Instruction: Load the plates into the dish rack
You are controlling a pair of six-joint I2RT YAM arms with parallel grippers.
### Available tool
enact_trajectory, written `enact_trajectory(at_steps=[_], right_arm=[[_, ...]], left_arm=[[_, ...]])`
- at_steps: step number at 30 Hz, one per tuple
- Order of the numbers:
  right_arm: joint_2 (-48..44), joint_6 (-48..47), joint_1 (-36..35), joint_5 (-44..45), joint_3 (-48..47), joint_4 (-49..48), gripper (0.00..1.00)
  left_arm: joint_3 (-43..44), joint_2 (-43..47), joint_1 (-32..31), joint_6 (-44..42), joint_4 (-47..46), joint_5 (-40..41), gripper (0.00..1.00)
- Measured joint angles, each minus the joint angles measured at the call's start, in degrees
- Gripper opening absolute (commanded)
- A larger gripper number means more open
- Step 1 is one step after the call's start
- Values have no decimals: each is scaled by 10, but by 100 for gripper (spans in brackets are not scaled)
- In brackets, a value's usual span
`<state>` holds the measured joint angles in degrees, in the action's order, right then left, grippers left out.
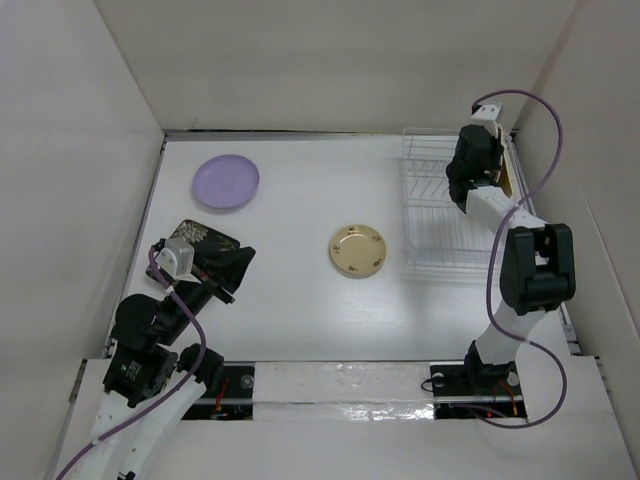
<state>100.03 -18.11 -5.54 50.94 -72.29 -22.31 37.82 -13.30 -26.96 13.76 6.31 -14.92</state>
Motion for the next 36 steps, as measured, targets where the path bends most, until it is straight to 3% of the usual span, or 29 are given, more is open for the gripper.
enact_trajectory(at_steps=[7,15,17,18,19,21,23,26,27,28,30,33,36], right_arm=[[33,-114,-21,8,1,-65,0],[56,-127,-43,6,17,-86,0],[65,-123,-51,6,28,-85,12],[68,-121,-55,7,35,-87,24],[69,-119,-59,14,43,-88,45],[69,-116,-67,30,51,-88,56],[64,-100,-74,38,51,-81,58],[35,-42,-86,31,43,-22,51],[17,-13,-92,14,37,14,41],[-3,15,-99,-15,31,46,19],[-53,62,-119,-97,23,95,2],[-115,108,-164,-225,5,151,0],[-114,127,-205,-356,-40,211,3]], left_arm=[[0,0,0,0,0,0,0],[0,0,0,0,0,1,0],[0,0,0,0,0,2,0],[0,0,0,0,0,2,0],[0,0,0,0,0,2,0],[0,0,0,0,0,2,0],[0,0,0,0,0,3,0],[0,0,0,0,0,4,0],[0,0,0,0,0,4,0],[0,0,0,0,1,5,0],[0,-1,0,0,1,7,0],[0,-3,0,0,1,9,0],[0,-12,0,0,1,10,0]])
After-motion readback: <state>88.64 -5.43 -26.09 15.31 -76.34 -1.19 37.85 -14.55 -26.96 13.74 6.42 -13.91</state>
